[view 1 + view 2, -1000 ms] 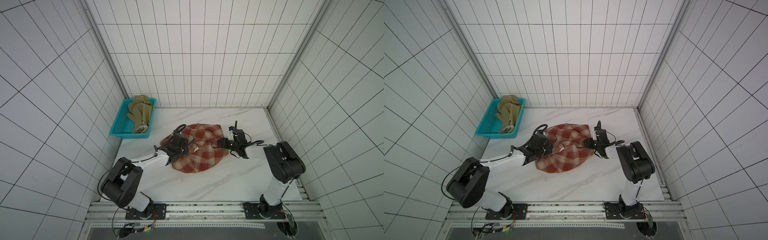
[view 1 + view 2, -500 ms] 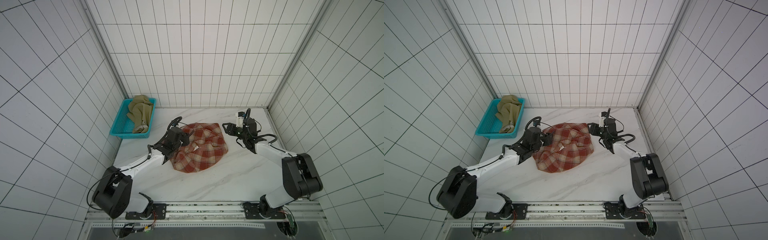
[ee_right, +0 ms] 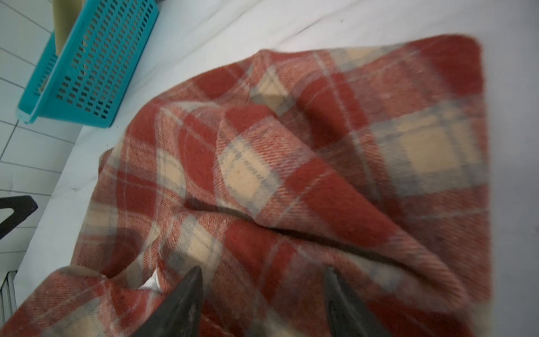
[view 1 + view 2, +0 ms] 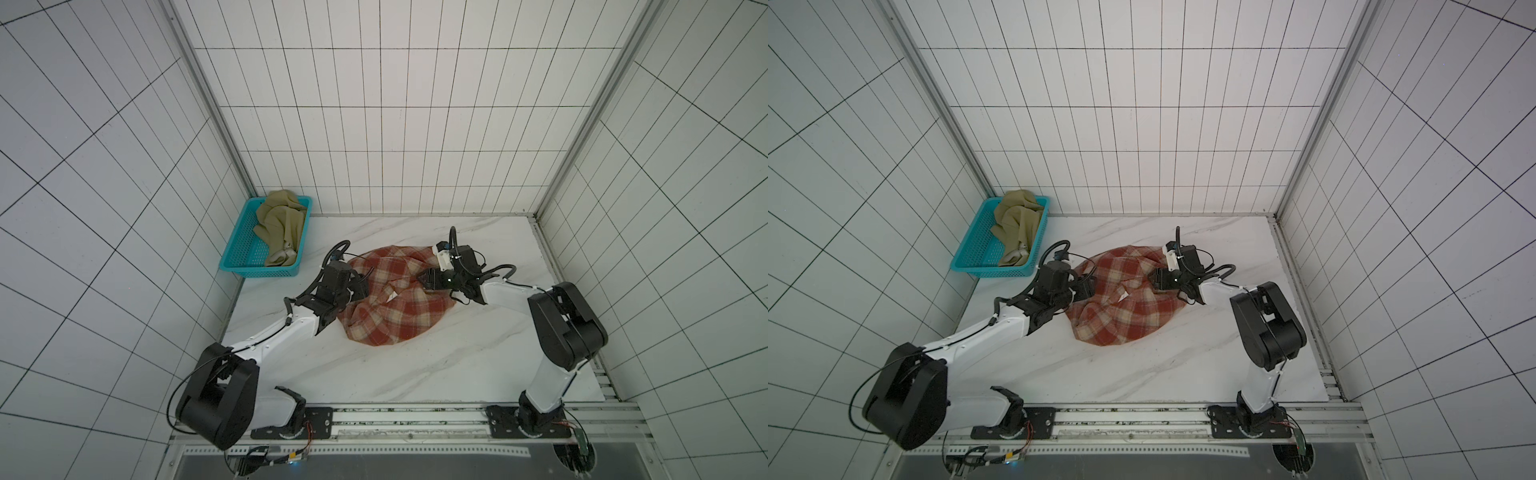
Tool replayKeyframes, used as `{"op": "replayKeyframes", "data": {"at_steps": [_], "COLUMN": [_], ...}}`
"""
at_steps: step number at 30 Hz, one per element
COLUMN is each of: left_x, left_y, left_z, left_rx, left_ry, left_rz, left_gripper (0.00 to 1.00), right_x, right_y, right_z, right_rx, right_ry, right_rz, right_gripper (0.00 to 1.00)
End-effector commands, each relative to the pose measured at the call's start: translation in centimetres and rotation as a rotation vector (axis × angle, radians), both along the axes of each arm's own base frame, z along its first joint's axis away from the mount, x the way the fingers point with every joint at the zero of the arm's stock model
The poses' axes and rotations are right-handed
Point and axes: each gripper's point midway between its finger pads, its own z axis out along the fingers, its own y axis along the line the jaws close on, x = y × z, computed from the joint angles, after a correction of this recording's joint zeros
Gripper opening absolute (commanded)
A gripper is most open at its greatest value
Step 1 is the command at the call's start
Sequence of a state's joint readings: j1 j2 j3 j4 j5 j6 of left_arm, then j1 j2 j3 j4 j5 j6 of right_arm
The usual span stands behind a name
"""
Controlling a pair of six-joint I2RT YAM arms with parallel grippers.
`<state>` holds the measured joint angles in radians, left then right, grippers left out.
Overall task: Fold and stack skirts
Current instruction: Smooth out the skirt at the center of the table.
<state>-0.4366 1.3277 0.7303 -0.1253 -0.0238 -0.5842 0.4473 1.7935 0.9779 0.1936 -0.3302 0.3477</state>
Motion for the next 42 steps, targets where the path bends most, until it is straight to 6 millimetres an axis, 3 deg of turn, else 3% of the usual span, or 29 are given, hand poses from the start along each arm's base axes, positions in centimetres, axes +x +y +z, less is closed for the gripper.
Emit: {"op": "replayKeyframes", "data": {"at_steps": [1,8,15,24,26,29,31,34,39,42], "left_x": [-1.0,-1.0,1.7,5.8,6.7,7.9,8.8,10.1,12.5,13.9], "left_y": [-0.2,0.5,2.1,1.6,1.5,1.1,0.9,0.5,-0.1,-0.4], "left_z": [-1.5,-2.8,-4.8,-5.1,-5.5,-6.6,-7.6,-8.8,-9.4,-9.4], "left_rx": [-0.024,-0.004,0.001,0.016,0.023,0.027,0.023,0.017,0.016,0.025], "left_ry": [0.058,0.075,0.097,0.068,0.069,0.077,0.093,0.105,0.099,0.089], "left_rz": [-0.011,0.025,0.086,0.101,0.104,0.114,0.12,0.127,0.14,0.145], "left_gripper": [0.63,0.63,0.62,0.62,0.62,0.62,0.61,0.61,0.6,0.6], "right_x": [0.2,-3.8,-7.8,-6.5,-6.4,-6.5,-6.6,-7.1,-9.0,-11.0], "right_y": [2.7,3.0,3.4,3.4,3.7,3.4,3.2,3.0,2.1,1.5], "right_z": [3.3,3.3,3.2,0.5,0.1,0.0,1.0,3.5,7.4,7.7], "right_rx": [0.013,0.019,0.054,-0.027,-0.043,-0.071,-0.066,-0.048,-0.025,-0.026], "right_ry": [-0.065,-0.04,-0.011,-0.002,-0.001,-0.011,-0.042,-0.12,-0.245,-0.268], "right_rz": [0.08,0.132,0.211,0.181,0.189,0.165,0.157,0.158,0.164,0.187], "right_gripper": [0.64,0.64,0.64,0.64,0.6,0.4,0.21,0.04,0.0,0.0]}}
